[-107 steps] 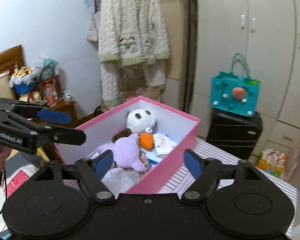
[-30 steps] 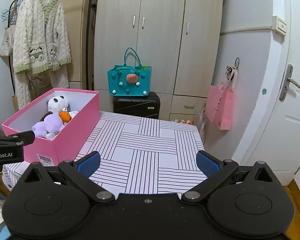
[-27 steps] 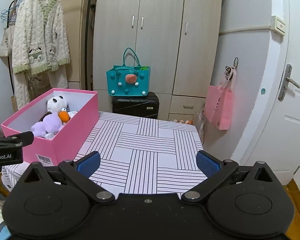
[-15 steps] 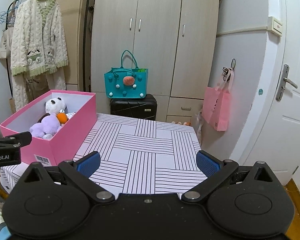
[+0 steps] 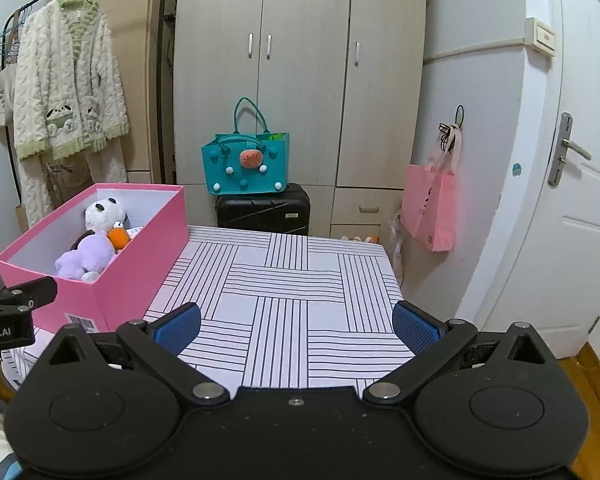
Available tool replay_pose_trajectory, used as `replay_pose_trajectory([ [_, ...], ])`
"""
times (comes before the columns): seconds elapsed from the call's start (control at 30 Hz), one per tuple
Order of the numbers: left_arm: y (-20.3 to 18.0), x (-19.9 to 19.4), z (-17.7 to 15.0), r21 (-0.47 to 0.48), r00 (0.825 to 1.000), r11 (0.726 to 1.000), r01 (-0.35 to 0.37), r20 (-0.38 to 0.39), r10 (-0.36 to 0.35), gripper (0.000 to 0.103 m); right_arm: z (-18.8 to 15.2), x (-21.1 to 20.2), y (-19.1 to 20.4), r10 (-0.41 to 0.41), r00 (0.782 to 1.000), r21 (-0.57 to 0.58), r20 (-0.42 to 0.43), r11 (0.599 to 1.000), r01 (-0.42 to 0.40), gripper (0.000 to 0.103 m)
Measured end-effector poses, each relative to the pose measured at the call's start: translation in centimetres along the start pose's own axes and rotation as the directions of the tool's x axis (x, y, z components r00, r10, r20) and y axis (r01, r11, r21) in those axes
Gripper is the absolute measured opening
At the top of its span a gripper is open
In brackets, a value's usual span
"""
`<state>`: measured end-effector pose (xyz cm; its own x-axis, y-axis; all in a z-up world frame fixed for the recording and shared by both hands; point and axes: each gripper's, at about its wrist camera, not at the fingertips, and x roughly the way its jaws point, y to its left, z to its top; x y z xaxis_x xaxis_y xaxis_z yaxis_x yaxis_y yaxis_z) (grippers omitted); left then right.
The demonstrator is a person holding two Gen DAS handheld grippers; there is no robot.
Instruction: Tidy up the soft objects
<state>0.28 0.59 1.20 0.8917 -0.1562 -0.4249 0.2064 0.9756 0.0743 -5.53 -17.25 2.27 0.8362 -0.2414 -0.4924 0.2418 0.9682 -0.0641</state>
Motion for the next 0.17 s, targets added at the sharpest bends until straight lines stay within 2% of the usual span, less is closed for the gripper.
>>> replay_pose_trajectory([
  [0.17, -0.04, -0.01, 0.07, 0.002, 1.0, 1.0, -0.003, 0.0, 0.003, 0.103, -0.16, 0.01, -0.07, -0.003, 1.0, -0.002, 0.001, 1.0, 0.003, 0.103],
])
